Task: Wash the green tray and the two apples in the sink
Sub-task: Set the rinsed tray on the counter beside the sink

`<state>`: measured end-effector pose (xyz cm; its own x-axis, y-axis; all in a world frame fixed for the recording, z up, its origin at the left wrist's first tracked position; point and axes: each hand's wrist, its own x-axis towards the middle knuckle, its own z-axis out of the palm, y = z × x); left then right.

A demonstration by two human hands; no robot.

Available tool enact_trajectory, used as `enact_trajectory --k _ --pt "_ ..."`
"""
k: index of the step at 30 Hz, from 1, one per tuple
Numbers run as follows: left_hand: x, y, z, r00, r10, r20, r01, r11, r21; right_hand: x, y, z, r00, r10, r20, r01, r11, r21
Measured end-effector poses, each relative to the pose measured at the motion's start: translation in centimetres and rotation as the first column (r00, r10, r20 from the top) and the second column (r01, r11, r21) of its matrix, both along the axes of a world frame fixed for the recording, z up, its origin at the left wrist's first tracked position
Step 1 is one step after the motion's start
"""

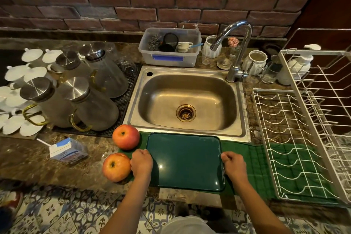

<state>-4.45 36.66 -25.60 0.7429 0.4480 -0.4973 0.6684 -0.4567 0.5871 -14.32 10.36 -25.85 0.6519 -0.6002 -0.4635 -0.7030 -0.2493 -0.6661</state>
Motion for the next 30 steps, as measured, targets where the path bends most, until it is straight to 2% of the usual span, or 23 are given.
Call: enact_trajectory --k 6,10,13,15,17,23,25,27,30 --pt "0.0 0.0 0.2 1.000 0.003 0.014 -0.003 0.999 -0.049 -0.1 0.1 0.1 1.000 -0.007 0.012 0.007 1.000 0.003" --pt "0.0 0.1 0.8 0.998 -0.058 0.001 0.058 0.998 -0.008 0.3 -0.4 0.0 0.999 -0.003 -0.032 0.003 1.000 -0.012" --pt "0.2 0.0 1.4 0.989 -0.150 0.002 0.150 0.988 0.038 0.4 -1.1 -0.1 1.000 0.007 0.022 -0.003 0.979 -0.204" --pt "0.2 -0.3 1.9 0.979 -0.206 0.007 0.205 0.976 0.068 0.5 -2.2 -0.5 0.992 0.125 0.034 -0.098 0.895 -0.436" --pt "0.3 -0.6 2.2 0.967 -0.254 0.008 0.252 0.963 0.097 1.0 -3.4 -1.1 0.970 0.241 -0.035 -0.218 0.796 -0.565" --pt "-0.5 -0.2 2.7 0.942 -0.336 -0.017 0.335 0.932 0.140 2.3 -5.3 -3.3 0.893 0.351 -0.283 -0.450 0.722 -0.526" --pt "-1.1 0.0 2.5 0.933 -0.359 -0.021 0.359 0.925 0.126 1.8 -5.3 -4.2 0.881 0.348 -0.319 -0.470 0.708 -0.527" --pt "-1.0 -0.6 2.4 0.949 -0.313 -0.045 0.317 0.936 0.156 2.9 -6.0 -5.6 0.856 0.392 -0.336 -0.515 0.689 -0.509" --pt "-1.0 -0.6 2.4 0.944 -0.328 -0.042 0.330 0.929 0.167 2.8 -5.7 -5.6 0.872 0.370 -0.319 -0.489 0.661 -0.569"
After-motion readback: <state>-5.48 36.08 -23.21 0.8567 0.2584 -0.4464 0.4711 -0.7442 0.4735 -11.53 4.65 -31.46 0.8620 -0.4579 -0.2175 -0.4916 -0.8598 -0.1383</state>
